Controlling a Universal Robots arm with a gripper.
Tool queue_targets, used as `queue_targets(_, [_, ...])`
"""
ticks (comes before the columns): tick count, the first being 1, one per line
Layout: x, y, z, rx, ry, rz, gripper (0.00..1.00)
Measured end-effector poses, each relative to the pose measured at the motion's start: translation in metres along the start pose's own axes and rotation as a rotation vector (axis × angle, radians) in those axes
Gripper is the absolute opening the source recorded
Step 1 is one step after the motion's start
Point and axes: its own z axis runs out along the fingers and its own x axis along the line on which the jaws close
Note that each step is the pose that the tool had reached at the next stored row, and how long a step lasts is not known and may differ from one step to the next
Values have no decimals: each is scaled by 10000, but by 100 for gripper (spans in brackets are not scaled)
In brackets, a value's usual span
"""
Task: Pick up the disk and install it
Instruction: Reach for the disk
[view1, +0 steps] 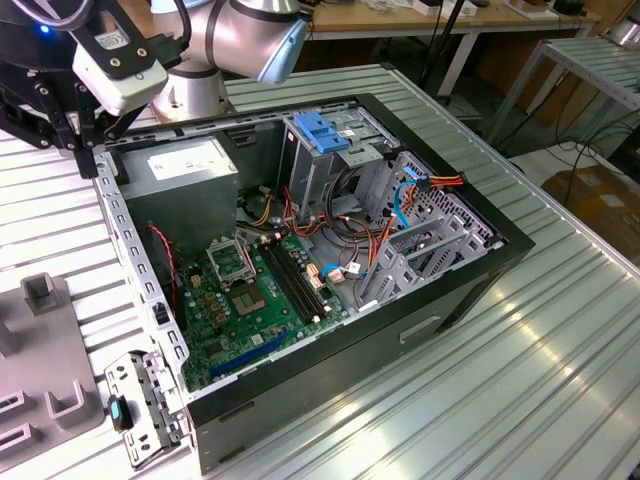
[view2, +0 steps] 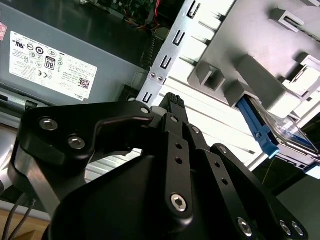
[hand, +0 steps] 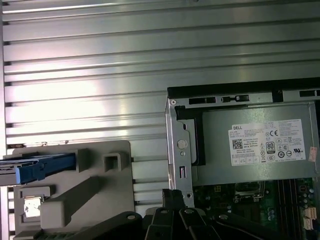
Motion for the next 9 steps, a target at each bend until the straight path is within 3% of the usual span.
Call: queue_targets(9, [68, -5, 5, 0, 17, 1, 11])
